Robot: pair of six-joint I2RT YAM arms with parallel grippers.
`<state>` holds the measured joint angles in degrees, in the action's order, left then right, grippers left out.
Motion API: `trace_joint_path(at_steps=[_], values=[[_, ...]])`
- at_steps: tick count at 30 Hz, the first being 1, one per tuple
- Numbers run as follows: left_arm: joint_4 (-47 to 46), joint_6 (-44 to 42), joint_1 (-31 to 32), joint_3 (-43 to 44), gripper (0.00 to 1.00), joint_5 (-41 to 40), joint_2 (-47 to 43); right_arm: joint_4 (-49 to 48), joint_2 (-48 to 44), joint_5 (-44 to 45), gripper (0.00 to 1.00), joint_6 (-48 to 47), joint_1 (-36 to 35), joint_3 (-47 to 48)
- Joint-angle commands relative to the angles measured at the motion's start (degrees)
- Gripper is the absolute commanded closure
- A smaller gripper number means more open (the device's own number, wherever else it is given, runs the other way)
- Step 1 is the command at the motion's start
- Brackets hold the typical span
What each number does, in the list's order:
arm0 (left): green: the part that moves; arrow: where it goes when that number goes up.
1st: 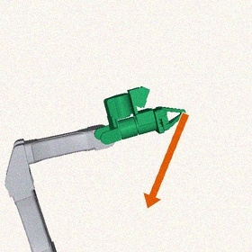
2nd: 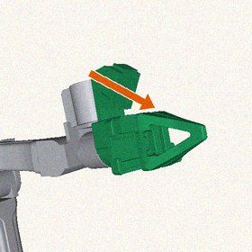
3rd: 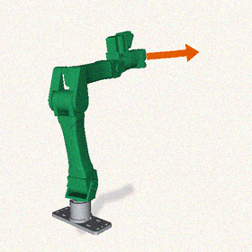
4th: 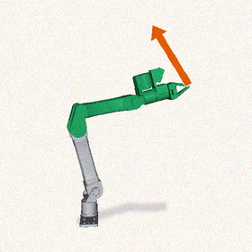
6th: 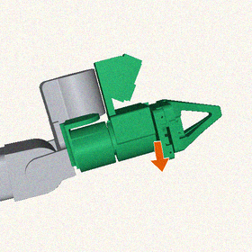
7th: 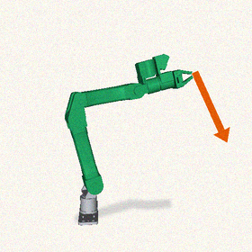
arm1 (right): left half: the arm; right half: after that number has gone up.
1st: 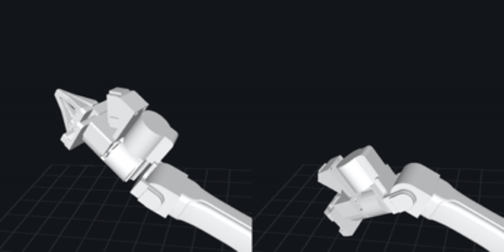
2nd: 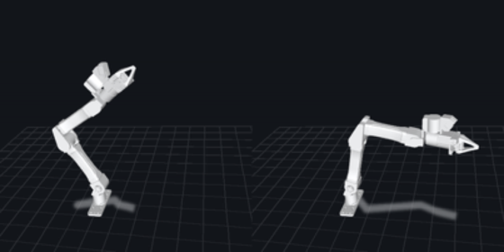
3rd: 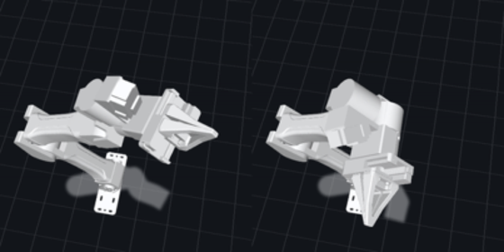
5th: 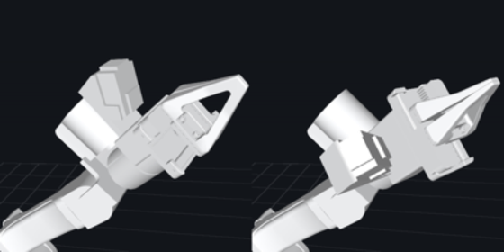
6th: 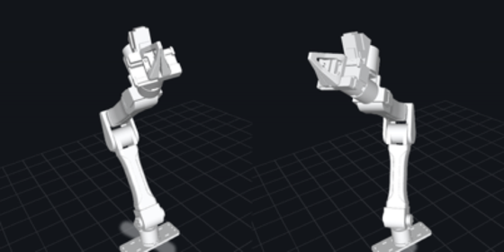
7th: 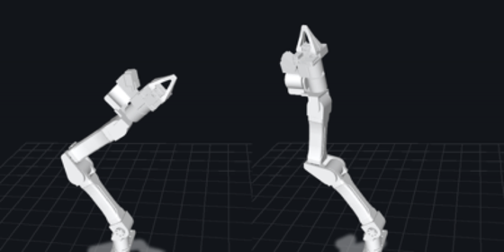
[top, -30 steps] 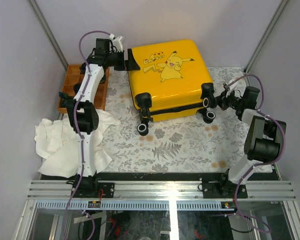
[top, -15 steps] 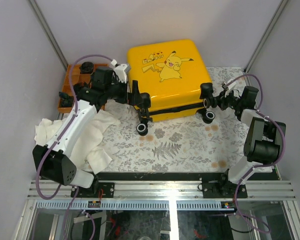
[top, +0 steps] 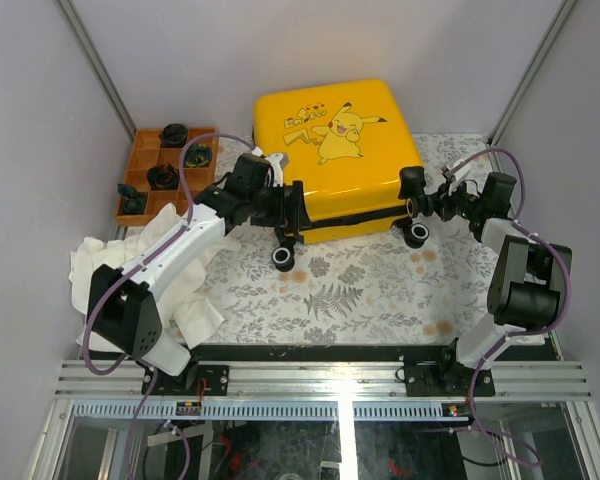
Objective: Pack the luggage
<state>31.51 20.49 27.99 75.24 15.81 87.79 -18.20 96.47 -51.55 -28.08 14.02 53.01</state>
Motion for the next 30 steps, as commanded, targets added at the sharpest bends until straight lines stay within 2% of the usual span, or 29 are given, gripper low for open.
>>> trace_joint_path(at_steps=[1, 3, 6, 12, 15, 17, 25, 30], values=[[-6.56, 3.65, 0.84, 1.74, 0.14, -1.76, 2.67, 1.41, -2.79, -6.04, 1.00, -0.48, -2.95, 1.11], [-6.80, 3.68, 1.24, 1.42, 0.16, -3.08, 3.04, 1.43, -2.56, -6.28, 1.00, -0.48, -2.95, 1.27], [-6.45, 2.70, 1.15, -0.34, 0.25, -4.28, 1.94, 1.45, -2.44, -6.25, 1.00, -0.53, -2.99, 1.59], [-1.08, -6.61, 0.53, -3.34, 0.68, -4.73, -0.34, 2.59, -2.37, -5.21, 1.00, -1.32, -2.79, 1.95], [3.64, -12.15, -1.98, -2.69, 0.90, -1.29, 0.70, 2.88, -2.30, -4.48, 1.00, -1.03, -2.00, 2.38], [6.06, -15.88, -4.04, -2.73, 1.00, 0.81, 0.99, 3.66, -2.31, -4.23, 1.00, -0.92, -0.81, 2.72], [12.50, -36.85, -7.90, -2.47, 1.00, -0.03, 0.14, 5.87, -1.51, -2.77, 1.00, -1.86, 6.21, 4.90], [14.32, -46.63, -10.35, -0.16, 1.00, 1.51, 3.14, -0.73, 4.14, -1.77, 1.00, 3.26, 6.55, 8.24]])
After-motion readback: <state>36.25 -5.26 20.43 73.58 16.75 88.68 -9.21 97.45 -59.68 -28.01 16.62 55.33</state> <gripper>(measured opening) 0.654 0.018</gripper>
